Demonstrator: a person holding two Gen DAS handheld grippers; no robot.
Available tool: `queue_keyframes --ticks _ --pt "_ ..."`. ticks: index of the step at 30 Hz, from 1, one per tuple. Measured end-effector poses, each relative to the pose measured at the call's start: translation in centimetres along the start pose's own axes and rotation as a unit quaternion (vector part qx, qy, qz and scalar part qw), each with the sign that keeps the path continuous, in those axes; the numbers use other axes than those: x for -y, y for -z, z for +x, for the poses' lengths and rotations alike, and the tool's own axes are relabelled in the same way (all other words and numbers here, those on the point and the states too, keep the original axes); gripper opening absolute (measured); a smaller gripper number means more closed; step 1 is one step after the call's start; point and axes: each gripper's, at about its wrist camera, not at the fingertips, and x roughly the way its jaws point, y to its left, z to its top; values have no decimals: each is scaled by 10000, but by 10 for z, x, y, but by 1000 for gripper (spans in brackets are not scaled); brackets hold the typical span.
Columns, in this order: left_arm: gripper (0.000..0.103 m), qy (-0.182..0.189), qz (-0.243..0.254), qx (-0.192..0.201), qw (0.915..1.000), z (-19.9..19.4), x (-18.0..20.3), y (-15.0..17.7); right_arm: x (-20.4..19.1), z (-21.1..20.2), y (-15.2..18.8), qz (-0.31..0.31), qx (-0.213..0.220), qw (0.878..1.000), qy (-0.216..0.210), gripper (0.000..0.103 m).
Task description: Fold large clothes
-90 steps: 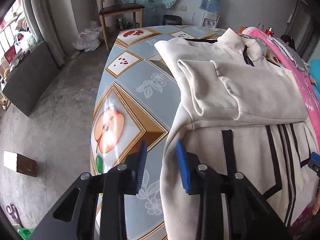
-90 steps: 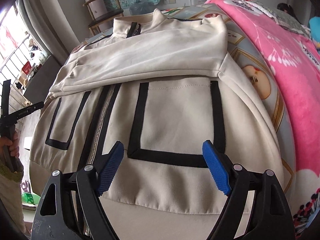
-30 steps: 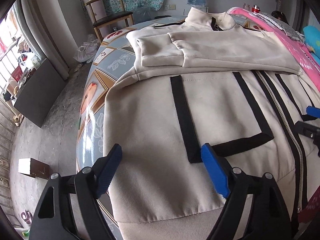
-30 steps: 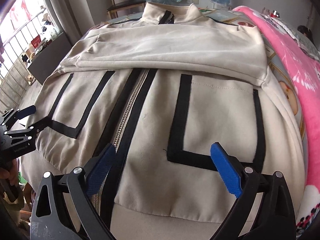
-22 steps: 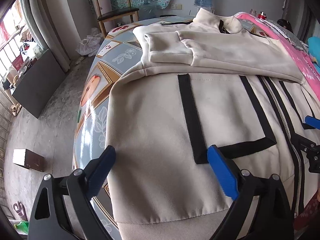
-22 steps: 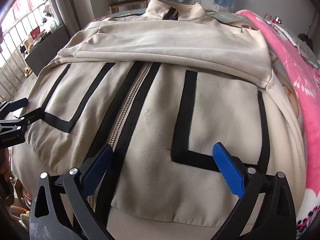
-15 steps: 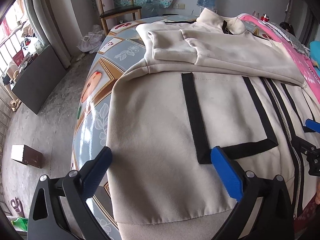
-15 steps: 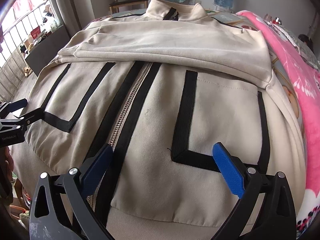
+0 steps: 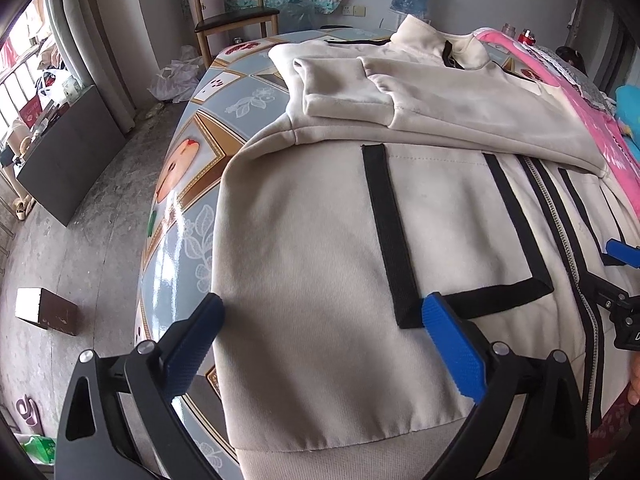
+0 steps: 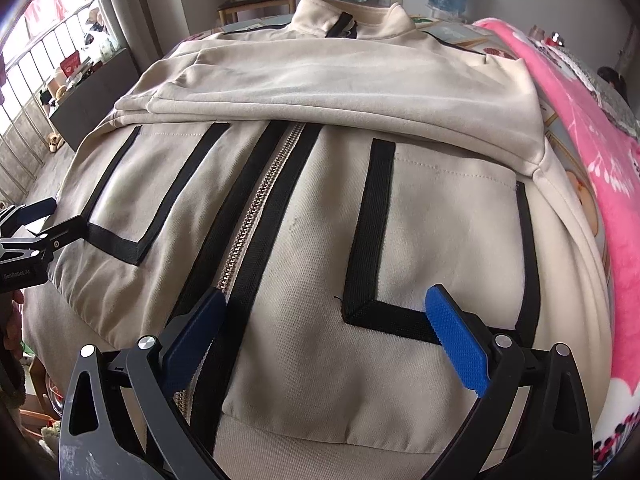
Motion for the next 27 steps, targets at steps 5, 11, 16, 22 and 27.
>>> queue_keyframes --ticks 5,11,16,22,27 --pt "98 42 -59 -36 10000 1 -2 0 0 0 -1 14 -24 10000 0 96" --pt "98 43 -59 -94 9999 2 -3 -1 0 1 -2 12 -67 10000 6 96" --pt "98 45 -96 -101 9999 2 -3 -2 0 1 -2 14 -71 10000 6 96" --pt "98 33 -98 -56 9999 2 -3 -2 0 2 -2 15 -87 10000 6 96" --pt "99 -16 -112 -28 9999 1 -3 0 0 3 -3 4 -110 9999 11 96"
